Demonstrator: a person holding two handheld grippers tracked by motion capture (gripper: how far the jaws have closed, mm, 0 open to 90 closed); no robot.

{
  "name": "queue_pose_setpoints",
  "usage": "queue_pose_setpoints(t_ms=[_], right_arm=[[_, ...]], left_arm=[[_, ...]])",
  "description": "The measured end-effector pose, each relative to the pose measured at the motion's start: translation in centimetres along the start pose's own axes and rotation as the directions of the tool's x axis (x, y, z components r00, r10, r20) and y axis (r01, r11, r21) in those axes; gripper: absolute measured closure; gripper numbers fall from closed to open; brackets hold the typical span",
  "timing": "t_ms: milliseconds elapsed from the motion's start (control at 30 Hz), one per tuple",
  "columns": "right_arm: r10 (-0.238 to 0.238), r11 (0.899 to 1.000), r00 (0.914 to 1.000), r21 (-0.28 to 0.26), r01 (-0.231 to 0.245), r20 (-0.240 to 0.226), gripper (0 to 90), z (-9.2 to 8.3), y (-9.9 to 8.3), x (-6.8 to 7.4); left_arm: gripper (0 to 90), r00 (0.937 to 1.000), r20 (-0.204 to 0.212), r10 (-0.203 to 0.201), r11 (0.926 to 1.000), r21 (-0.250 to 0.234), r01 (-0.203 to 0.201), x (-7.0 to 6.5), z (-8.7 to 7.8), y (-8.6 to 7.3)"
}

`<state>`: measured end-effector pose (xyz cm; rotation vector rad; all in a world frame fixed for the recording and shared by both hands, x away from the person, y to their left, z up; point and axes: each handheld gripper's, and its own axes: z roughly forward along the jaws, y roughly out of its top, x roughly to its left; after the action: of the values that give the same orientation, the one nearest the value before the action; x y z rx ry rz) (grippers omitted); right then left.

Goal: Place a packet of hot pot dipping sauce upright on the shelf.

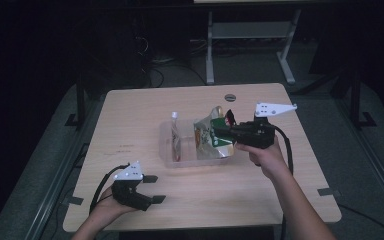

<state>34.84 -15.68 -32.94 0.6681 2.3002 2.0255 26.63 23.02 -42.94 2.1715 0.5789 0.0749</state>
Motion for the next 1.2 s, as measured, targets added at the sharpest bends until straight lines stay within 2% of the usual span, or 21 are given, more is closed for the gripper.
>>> queue_pose_setpoints(t_ms=[167, 300, 400, 533, 700, 767, 867, 933, 1033, 1167, 1200], right_arm=[[0.033, 0.999, 0.9981, 0.01, -0.034, 0.052, 90.0, 0.9, -0.3, -1.7], [0.051, 0.997, 0.994, 0.052, -0.057, 0.097, 90.0, 1.9, -0.9, -2.6], [0.054, 0.994, 0.9909, 0.089, -0.065, 0.123, 90.0, 2.5, -1.4, -2.9], [0.059, 0.99, 0.9893, 0.117, -0.074, 0.134, 90.0, 3.1, -1.8, -3.2], [0.057, 0.988, 0.987, 0.137, -0.078, 0.15, 88.6, 3.9, -2.0, -3.2], [0.061, 0.988, 0.9863, 0.129, -0.082, 0.153, 87.3, 3.9, -2.1, -3.3], [0.047, 0.988, 0.9833, 0.134, -0.072, 0.176, 82.7, 3.9, -2.0, -3.3], [0.048, 0.986, 0.9803, 0.148, -0.077, 0.192, 74.9, 4.0, -2.0, -3.3], [0.043, 0.987, 0.9783, 0.141, -0.072, 0.203, 65.7, 3.8, -1.9, -3.2], [0.015, 0.987, 0.9782, 0.152, -0.047, 0.207, 56.0, 3.3, -1.6, -2.7], [0.006, 0.986, 0.9758, 0.163, -0.043, 0.219, 52.0, 3.2, -1.5, -2.5]], left_arm=[[24.1, 1.0, 0.0, 0.008, 0.9999, 0.013, -0.008, 0.1, 0.1, -0.1], [23.5, 1.0, 0.008, -0.005, 0.9998, 0.021, 0.005, 0.0, 0.2, -0.1], [23.3, 0.9999, 0.01, -0.009, 0.9997, 0.023, 0.008, -0.1, 0.4, -0.2], [23.2, 0.9999, 0.013, -0.008, 0.9996, 0.027, 0.007, -0.1, 0.4, -0.2], [22.9, 0.9999, 0.016, 0.0, 0.9992, 0.041, -0.001, -0.1, 0.5, -0.2], [22.7, 0.9999, 0.017, 0.001, 0.9991, 0.042, -0.001, -0.1, 0.5, -0.3], [22.6, 0.9999, 0.016, -0.001, 0.9992, 0.041, 0.0, -0.1, 0.5, -0.3], [22.5, 0.9999, 0.016, 0.001, 0.9991, 0.042, -0.002, 0.0, 0.5, -0.2], [22.3, 0.9999, 0.014, 0.001, 0.999, 0.045, -0.002, 0.0, 0.5, -0.2], [22.1, 0.9999, 0.011, 0.001, 0.9991, 0.043, -0.002, 0.1, 0.5, -0.2], [22.1, 1.0, 0.009, 0.002, 0.9991, 0.042, -0.002, 0.1, 0.5, -0.2]])
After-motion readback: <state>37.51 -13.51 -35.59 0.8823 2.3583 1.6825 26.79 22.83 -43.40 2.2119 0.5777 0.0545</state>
